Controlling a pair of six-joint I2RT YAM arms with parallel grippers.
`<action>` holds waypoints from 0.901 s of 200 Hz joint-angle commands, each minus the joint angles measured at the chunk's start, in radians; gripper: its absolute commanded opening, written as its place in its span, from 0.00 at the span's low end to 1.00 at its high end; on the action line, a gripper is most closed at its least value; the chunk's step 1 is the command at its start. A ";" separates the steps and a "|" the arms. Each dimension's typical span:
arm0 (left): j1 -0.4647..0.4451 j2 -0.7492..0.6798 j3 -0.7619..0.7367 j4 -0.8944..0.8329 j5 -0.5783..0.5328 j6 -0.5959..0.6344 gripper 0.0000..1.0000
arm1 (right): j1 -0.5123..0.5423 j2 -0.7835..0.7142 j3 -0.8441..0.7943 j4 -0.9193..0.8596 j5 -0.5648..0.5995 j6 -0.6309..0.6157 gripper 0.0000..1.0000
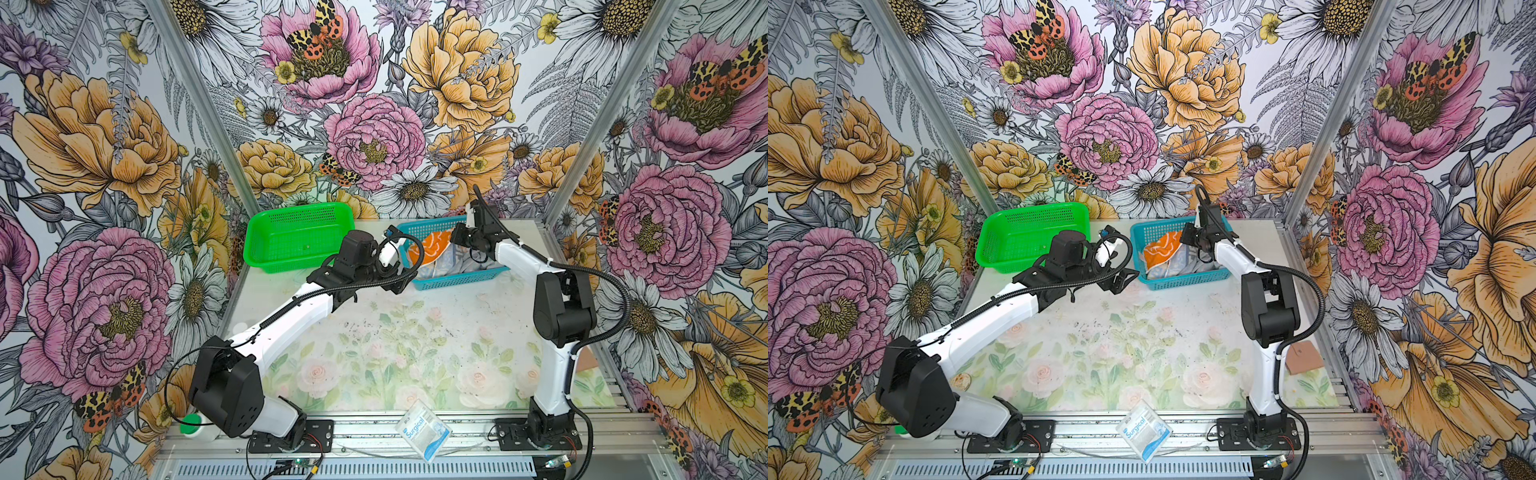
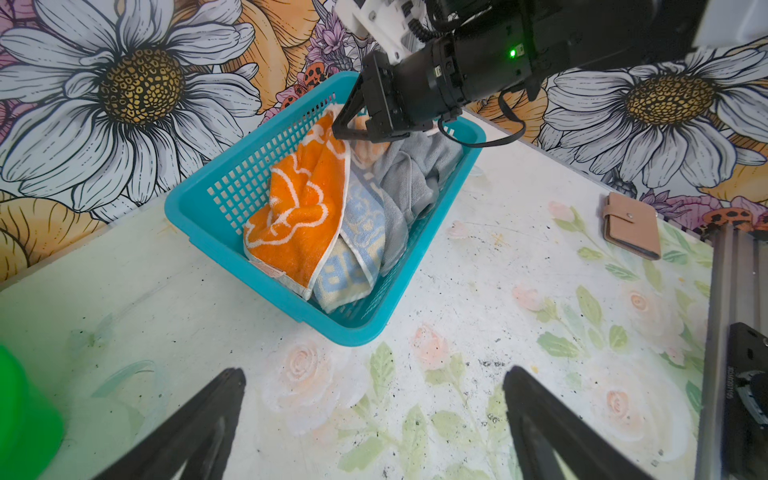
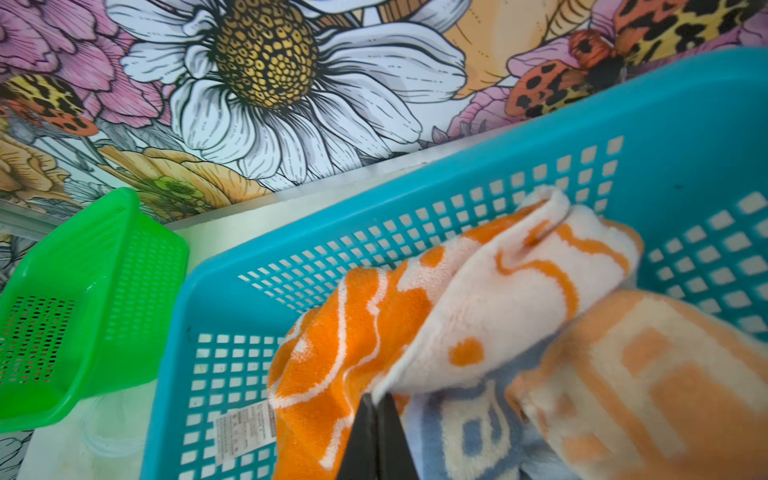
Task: Fold and stack the towels
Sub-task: 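Lift the orange towel out with the right gripper and drop it on the table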
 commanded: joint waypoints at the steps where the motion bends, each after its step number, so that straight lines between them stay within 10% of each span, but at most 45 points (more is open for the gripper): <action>1: 0.014 -0.032 0.014 0.031 0.030 -0.016 0.99 | 0.035 -0.087 0.077 0.016 -0.091 -0.058 0.00; 117: 0.243 -0.222 -0.067 0.156 0.119 -0.123 0.99 | 0.254 -0.318 0.277 0.017 -0.257 -0.092 0.00; 180: 0.087 -0.457 -0.136 -0.045 -0.261 0.085 0.99 | 0.369 -0.397 -0.031 0.110 -0.254 0.062 0.00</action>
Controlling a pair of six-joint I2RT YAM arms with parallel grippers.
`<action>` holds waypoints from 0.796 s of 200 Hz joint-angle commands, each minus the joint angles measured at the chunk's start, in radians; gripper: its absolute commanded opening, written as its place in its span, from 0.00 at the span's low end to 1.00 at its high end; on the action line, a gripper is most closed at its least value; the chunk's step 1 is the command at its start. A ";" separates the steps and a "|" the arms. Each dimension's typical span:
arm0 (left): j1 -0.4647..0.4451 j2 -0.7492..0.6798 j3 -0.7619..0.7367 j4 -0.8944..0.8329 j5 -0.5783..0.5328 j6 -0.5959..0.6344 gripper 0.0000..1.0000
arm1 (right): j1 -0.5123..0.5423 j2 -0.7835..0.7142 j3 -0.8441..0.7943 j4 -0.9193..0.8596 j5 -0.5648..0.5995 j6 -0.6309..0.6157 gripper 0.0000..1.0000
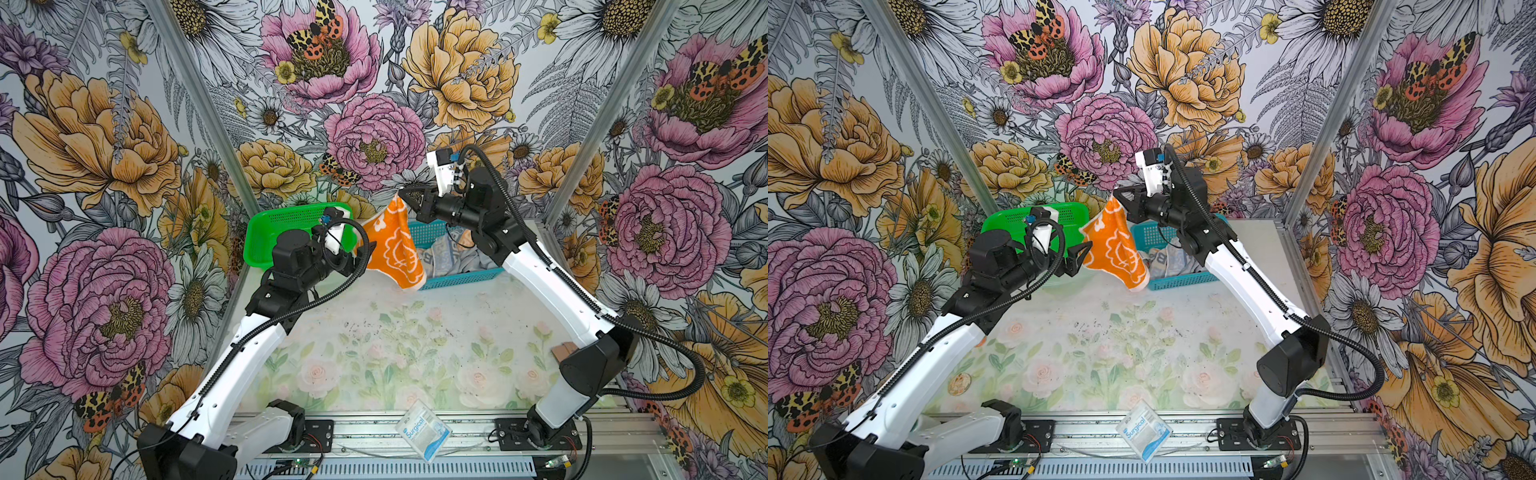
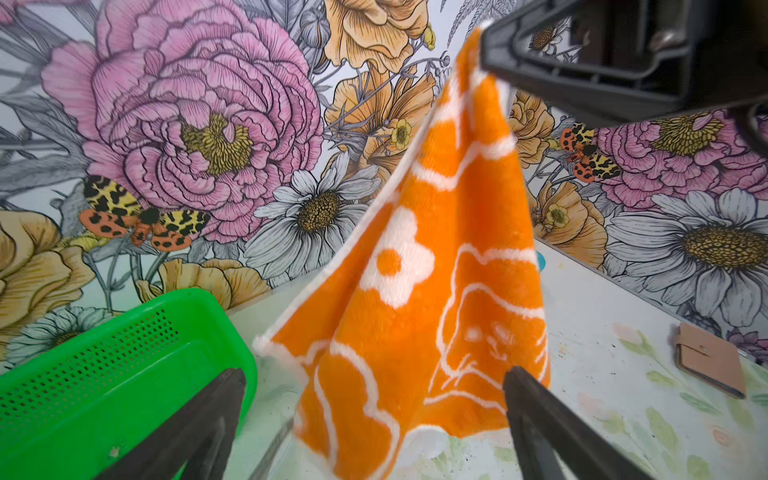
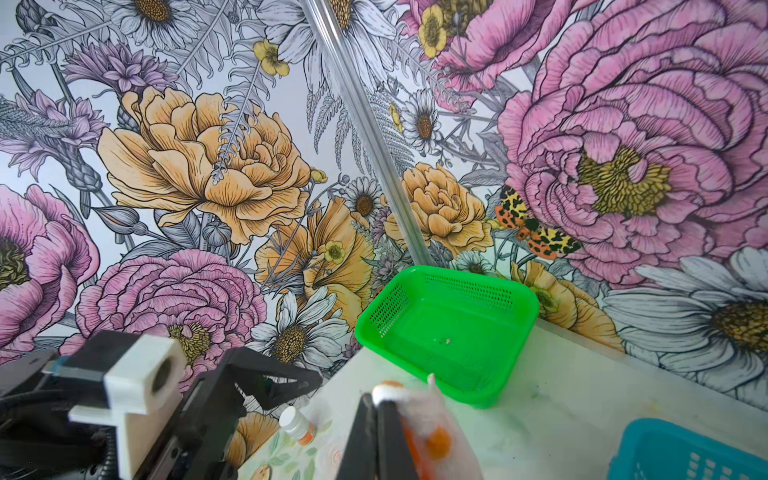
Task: Fold and stack the towels
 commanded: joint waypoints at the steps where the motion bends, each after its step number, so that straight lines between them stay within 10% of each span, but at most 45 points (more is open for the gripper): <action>1: -0.081 -0.060 -0.050 -0.098 -0.182 0.092 0.99 | 0.030 -0.024 -0.170 0.070 0.002 0.079 0.00; 44: -0.233 0.028 -0.010 -0.290 -0.376 0.156 0.99 | 0.038 0.008 -0.646 0.579 -0.031 0.378 0.00; 80: -0.237 0.083 -0.009 -0.338 -0.353 0.139 0.99 | 0.038 0.101 -0.751 0.672 -0.046 0.419 0.00; 120: -0.195 0.081 -0.005 -0.337 -0.346 0.120 0.99 | 0.041 0.072 -0.674 0.490 0.035 0.293 0.34; 159: -0.103 0.091 0.002 -0.314 -0.228 0.058 0.99 | 0.043 0.107 -0.465 0.083 0.338 0.081 0.41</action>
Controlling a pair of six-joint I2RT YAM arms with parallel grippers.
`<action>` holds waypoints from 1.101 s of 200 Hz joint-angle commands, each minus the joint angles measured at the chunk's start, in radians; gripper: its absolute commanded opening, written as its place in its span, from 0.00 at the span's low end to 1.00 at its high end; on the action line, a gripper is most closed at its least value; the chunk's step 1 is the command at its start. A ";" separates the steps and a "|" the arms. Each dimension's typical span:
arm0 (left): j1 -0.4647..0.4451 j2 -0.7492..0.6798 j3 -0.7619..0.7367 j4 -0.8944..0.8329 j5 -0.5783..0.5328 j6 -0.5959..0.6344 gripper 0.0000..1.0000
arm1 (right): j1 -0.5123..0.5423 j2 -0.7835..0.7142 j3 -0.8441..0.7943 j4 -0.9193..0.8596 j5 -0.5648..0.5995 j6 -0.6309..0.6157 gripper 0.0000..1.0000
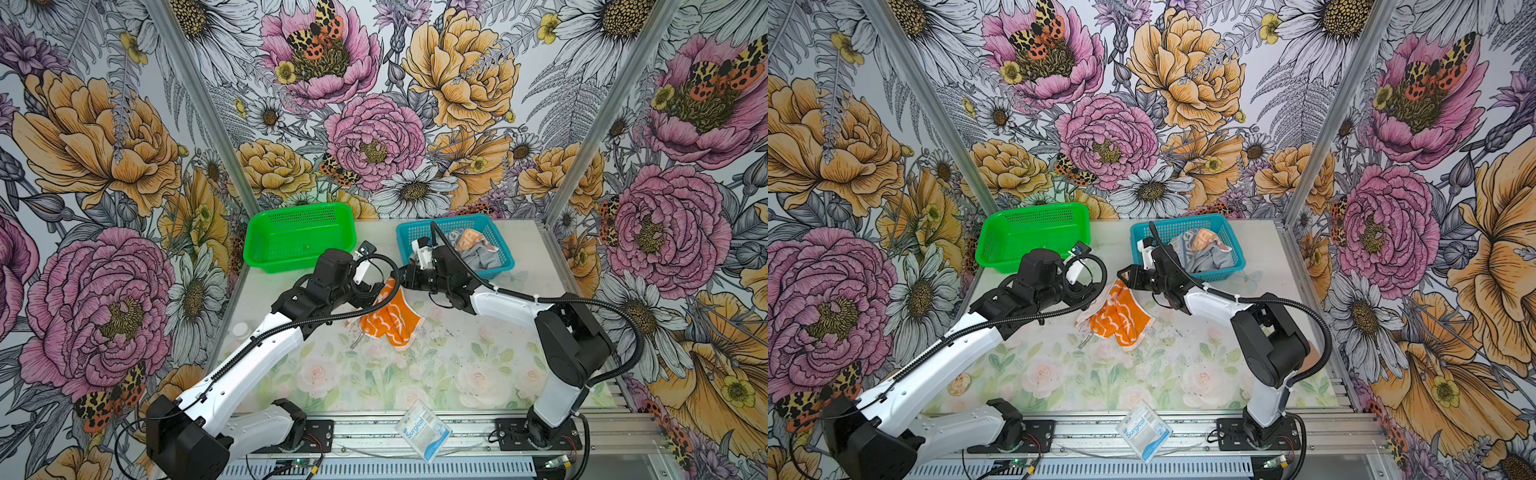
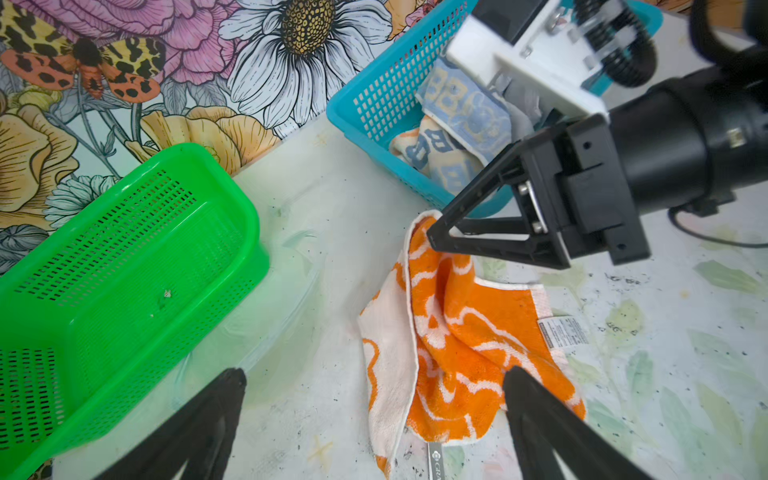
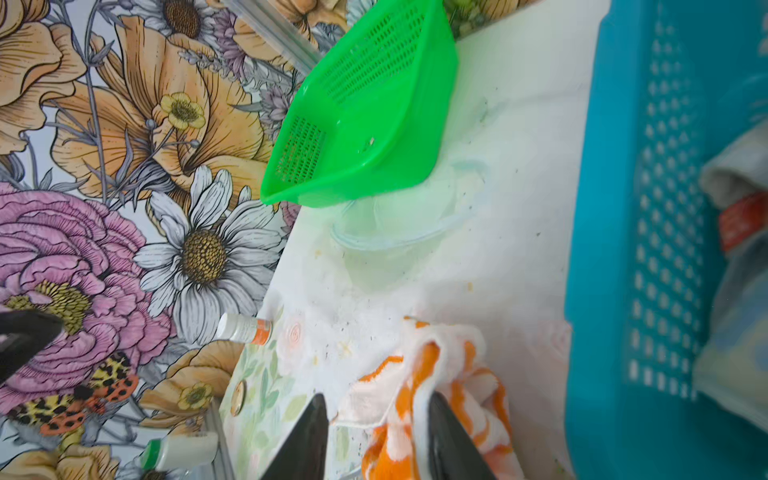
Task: Fold and stack the towels
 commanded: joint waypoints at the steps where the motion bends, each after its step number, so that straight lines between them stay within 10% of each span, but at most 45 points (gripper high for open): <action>1: 0.046 -0.006 0.030 0.017 0.082 -0.047 0.99 | 0.003 0.003 0.137 -0.255 0.232 -0.165 0.41; 115: 0.061 0.017 0.014 0.049 0.095 -0.059 0.99 | 0.039 0.302 0.454 -0.441 0.489 -0.311 0.37; 220: 0.071 0.030 0.017 0.051 0.122 -0.065 0.99 | -0.057 0.222 0.337 -0.467 0.587 -0.306 0.21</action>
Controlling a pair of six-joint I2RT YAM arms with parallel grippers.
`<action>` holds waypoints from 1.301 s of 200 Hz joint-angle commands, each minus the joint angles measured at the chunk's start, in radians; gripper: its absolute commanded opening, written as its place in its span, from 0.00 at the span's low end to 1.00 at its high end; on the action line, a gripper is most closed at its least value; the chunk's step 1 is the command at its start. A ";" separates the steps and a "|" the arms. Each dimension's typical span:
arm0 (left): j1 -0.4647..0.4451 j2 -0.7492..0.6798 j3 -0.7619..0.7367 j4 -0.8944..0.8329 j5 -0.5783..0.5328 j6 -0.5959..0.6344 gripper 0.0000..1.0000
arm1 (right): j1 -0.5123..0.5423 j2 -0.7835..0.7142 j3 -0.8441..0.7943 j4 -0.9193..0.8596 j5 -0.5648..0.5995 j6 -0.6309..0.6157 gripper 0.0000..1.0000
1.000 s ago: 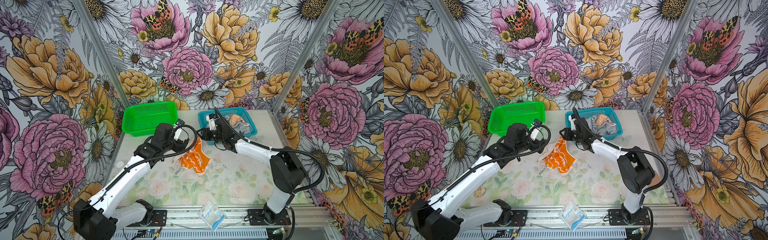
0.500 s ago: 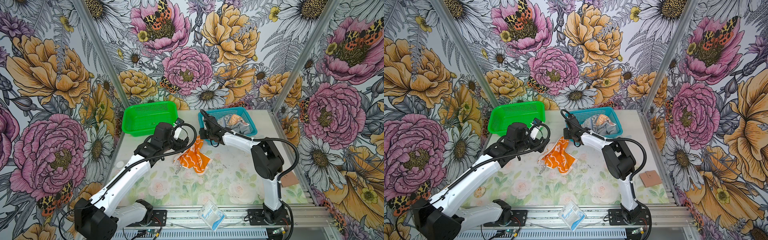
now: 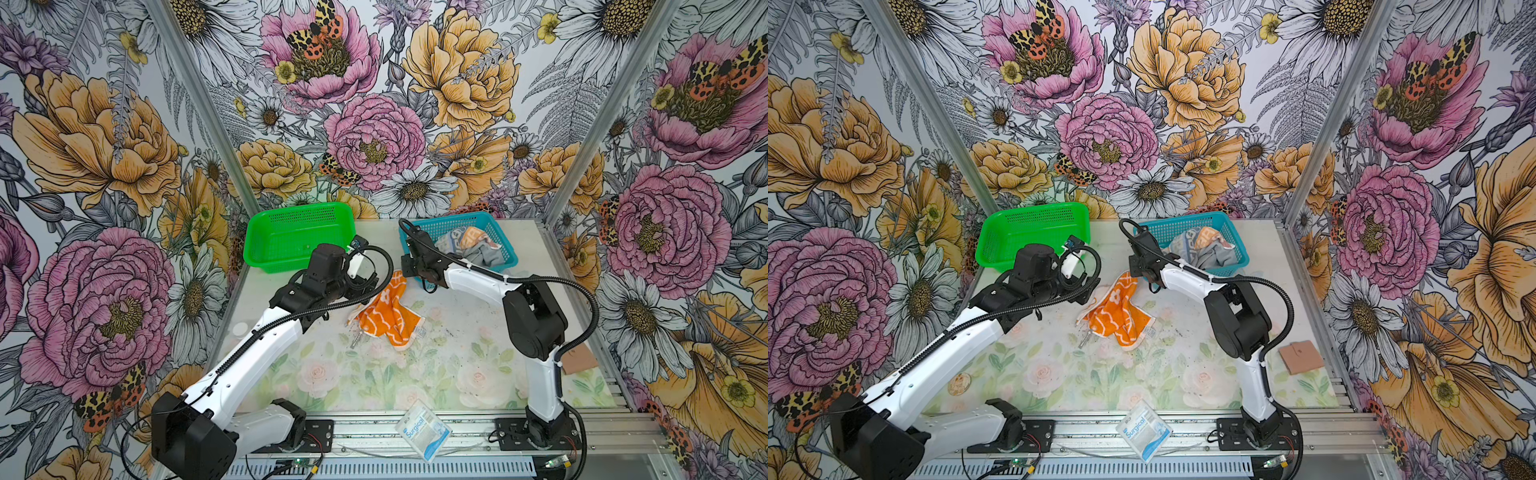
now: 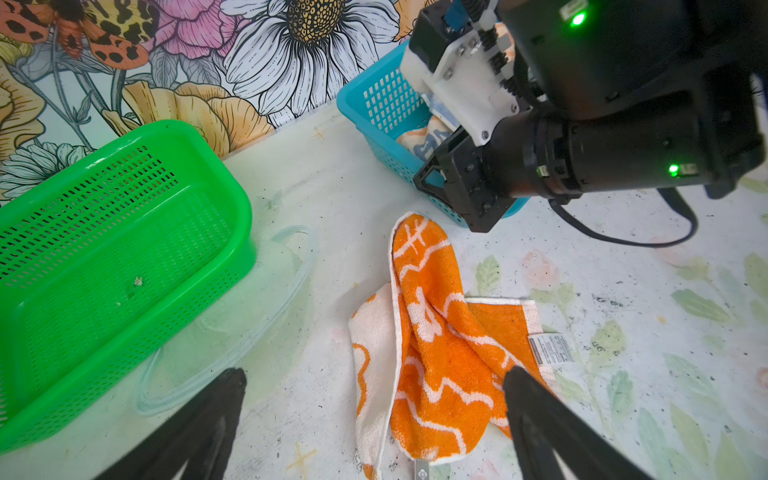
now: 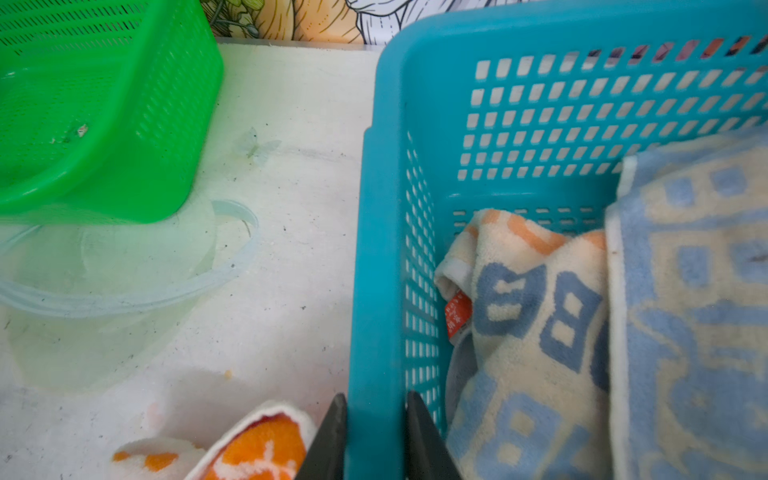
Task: Fold and stack the towels
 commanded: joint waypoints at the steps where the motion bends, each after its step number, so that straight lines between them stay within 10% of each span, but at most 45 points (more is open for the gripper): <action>1: 0.008 0.002 0.017 0.025 0.027 -0.012 0.99 | -0.064 -0.055 -0.055 -0.028 0.053 -0.003 0.21; 137: 0.035 0.061 0.048 -0.020 0.070 -0.047 0.99 | -0.373 -0.173 -0.155 -0.028 -0.094 -0.204 0.15; 196: 0.006 0.161 0.015 -0.176 0.013 -0.469 0.99 | -0.424 -0.180 -0.135 -0.029 -0.221 -0.206 0.16; 234: -0.036 0.122 -0.095 -0.317 -0.229 -0.637 0.83 | -0.422 -0.177 -0.128 -0.028 -0.251 -0.196 0.48; 260: -0.022 0.103 -0.153 -0.316 -0.179 -0.662 0.66 | -0.404 -0.216 -0.143 -0.029 -0.244 -0.199 0.57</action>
